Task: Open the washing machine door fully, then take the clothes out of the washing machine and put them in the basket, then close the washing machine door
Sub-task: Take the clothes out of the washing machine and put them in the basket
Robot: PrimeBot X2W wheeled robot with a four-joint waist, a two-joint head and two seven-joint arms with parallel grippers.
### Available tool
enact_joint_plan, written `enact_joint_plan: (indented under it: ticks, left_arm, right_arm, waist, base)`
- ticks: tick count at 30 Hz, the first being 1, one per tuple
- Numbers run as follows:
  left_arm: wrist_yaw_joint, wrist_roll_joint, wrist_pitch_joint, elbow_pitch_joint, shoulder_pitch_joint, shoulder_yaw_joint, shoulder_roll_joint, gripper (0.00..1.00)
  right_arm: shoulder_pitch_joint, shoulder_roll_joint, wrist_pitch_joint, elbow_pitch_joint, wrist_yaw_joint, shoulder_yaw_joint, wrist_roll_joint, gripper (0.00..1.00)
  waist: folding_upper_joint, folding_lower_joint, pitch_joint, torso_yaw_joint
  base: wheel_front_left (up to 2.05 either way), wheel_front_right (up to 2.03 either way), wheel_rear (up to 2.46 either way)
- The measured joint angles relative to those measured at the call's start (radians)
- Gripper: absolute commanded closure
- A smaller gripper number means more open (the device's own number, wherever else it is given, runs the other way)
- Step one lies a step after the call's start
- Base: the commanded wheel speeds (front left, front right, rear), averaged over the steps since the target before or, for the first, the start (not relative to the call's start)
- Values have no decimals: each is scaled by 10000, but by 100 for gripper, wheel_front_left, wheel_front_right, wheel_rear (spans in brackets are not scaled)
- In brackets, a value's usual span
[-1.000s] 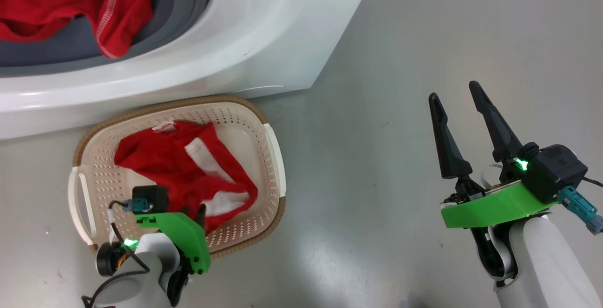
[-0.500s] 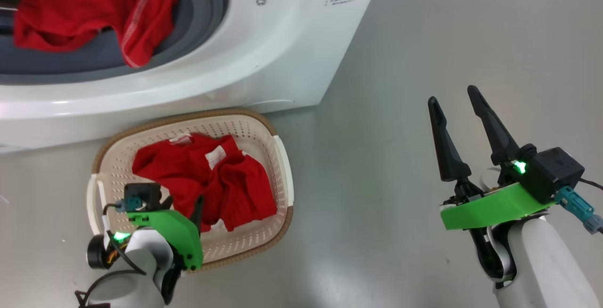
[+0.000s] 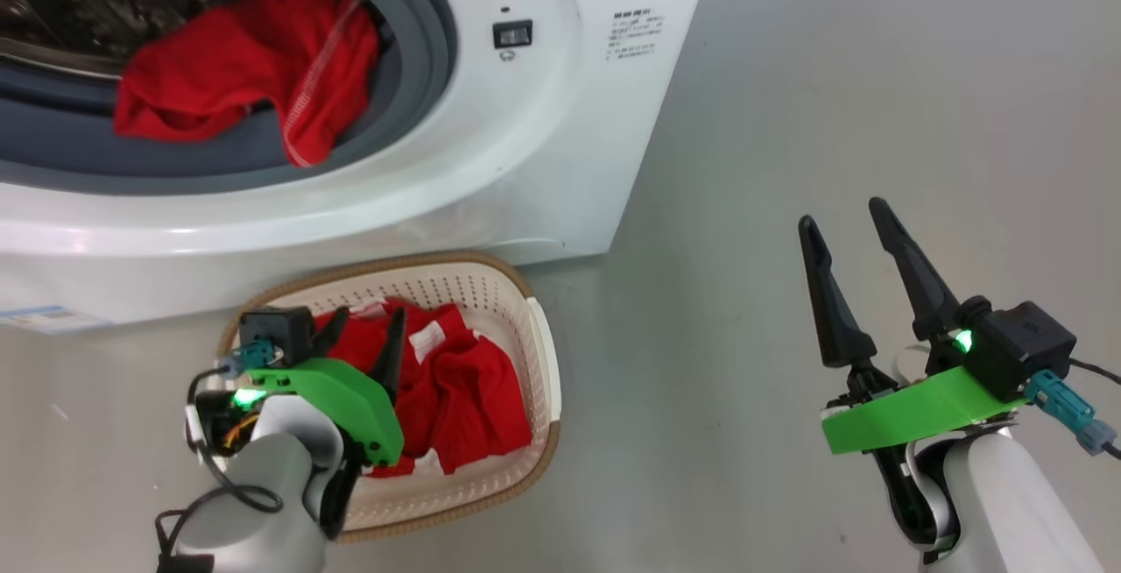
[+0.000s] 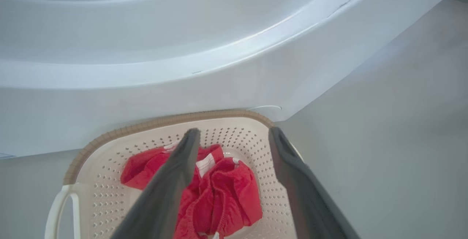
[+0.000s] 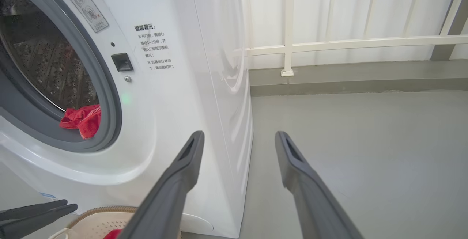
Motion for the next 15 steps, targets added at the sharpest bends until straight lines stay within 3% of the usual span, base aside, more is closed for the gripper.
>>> enact_joint_plan:
  ticks: [15]
  left_arm:
    - [1200, 1329, -2, -4995, 2596, 1083, 449, 0]
  right_arm:
    - [601, 6, 0, 153, 0, -355, -293, 0]
  waist:
    - [-1, 0, -1378, 153]
  base:
    - [0, 0, 0]
